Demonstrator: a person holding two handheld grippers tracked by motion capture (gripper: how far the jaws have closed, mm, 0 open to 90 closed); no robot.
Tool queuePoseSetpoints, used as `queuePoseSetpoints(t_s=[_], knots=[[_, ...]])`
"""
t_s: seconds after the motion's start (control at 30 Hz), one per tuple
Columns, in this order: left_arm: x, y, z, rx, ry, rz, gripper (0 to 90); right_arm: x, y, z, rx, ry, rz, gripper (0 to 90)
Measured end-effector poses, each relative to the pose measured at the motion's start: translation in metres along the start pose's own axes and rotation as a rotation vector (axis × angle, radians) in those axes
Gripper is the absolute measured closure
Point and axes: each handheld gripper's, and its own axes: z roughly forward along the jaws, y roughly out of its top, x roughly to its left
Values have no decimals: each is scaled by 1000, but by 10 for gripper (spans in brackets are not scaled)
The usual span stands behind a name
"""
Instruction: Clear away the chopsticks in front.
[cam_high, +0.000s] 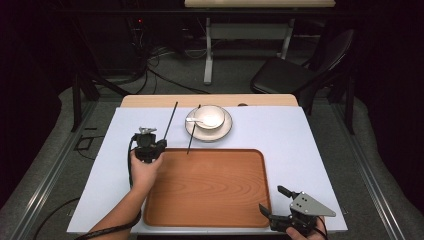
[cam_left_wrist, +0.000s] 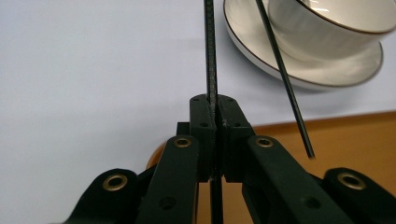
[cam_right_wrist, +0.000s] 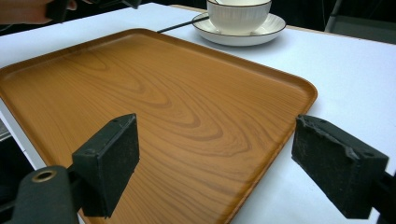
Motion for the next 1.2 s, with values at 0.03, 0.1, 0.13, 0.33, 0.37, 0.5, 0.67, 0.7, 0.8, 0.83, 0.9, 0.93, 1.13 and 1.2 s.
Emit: queuePoseSetpoints(t_s=[0.03, 0.1, 0.13, 0.33, 0.37, 0.5, 0.67, 0.7, 0.8, 0.83, 0.9, 0.93, 1.13, 1.2], knots=[[0, -3, -5, -1, -5, 6, 861, 0, 0, 0, -1, -1, 1, 147], [0, -13, -17, 3, -24, 5, 861, 0, 0, 0, -2, -2, 4, 147], [0, -13, -17, 3, -24, 5, 861, 0, 0, 0, -2, -2, 4, 147], [3, -40, -43, 33, -64, -21, 861, 0, 0, -1, -2, -1, 0, 147], [3, -45, -47, 34, -68, -29, 861, 0, 0, -1, -3, -1, 2, 147], [4, -64, -60, 58, -89, -36, 861, 1, 0, 0, -3, -2, -1, 147], [4, -88, -69, 100, -89, -35, 860, 2, 0, 0, 1, 1, -1, 147], [4, -88, -69, 100, -89, -35, 860, 2, 0, 0, 1, 1, -1, 147], [1, -97, -70, 109, -88, -20, 861, 1, 0, 1, 4, -1, 1, 147], [1, -97, -70, 109, -88, -20, 861, 1, 0, 1, 4, -1, 1, 147], [-3, -102, -68, 117, -88, -11, 860, 2, 0, 1, 4, -1, 1, 147], [-7, -104, -67, 125, -94, -7, 861, 2, 0, 1, 3, -1, -2, 147], [-19, -113, -67, 150, -83, 39, 861, 2, 0, 1, 4, -2, 0, 147], [-24, -117, -67, 172, -87, 54, 860, 1, 0, 0, 3, -2, -1, 147]])
